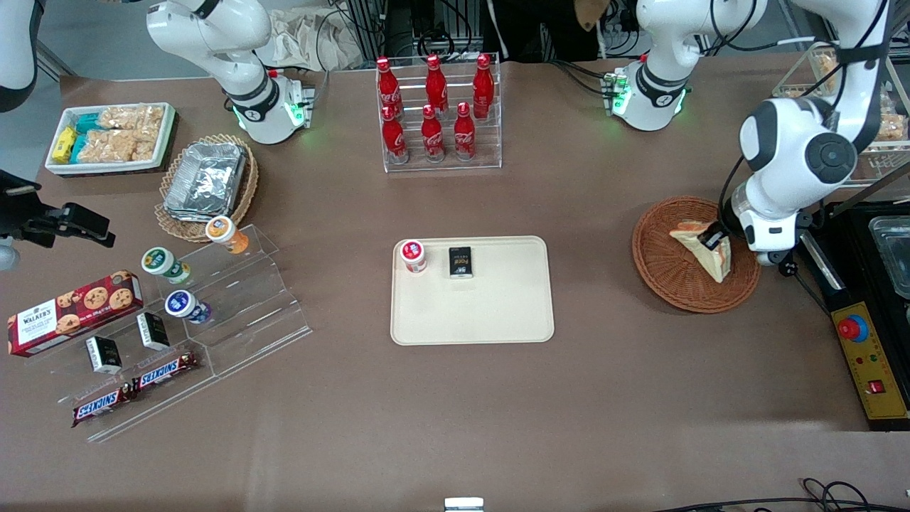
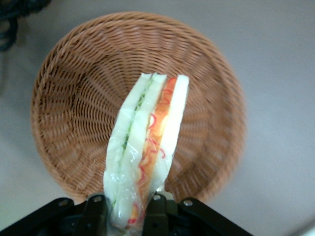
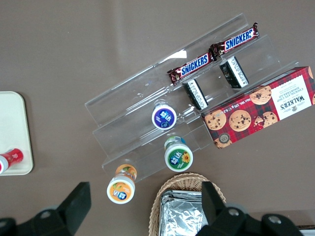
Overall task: Place sandwich from basket to tray
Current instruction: 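Close the left gripper on the wrapped sandwich's crust edge, then lift the sandwich and carry it with the left gripper over the cream tray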
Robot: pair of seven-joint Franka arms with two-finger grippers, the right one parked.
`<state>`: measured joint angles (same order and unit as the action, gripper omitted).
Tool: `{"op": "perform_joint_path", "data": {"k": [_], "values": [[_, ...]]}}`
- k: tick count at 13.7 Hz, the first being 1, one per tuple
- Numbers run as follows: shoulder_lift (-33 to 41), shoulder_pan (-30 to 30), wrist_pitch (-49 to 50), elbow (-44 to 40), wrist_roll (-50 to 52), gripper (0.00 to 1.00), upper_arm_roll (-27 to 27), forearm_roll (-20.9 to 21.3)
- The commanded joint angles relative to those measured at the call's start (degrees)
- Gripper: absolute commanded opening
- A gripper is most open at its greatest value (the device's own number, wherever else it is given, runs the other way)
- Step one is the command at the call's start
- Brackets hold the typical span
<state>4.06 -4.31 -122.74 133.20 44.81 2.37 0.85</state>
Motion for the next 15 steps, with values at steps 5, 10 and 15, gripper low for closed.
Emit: {"op": "perform_joint_path", "data": {"k": [5, 10, 15], "values": [[-5.54, -0.26, 29.29, -31.31, -0.44, 0.0, -18.6, 3.55], [-12.56, -1.4, 18.53, -33.27, 5.35, 0.0, -31.71, 2.14], [-25.75, -8.34, 9.63, -33.45, 12.3, 0.0, -32.26, 12.4]]}}
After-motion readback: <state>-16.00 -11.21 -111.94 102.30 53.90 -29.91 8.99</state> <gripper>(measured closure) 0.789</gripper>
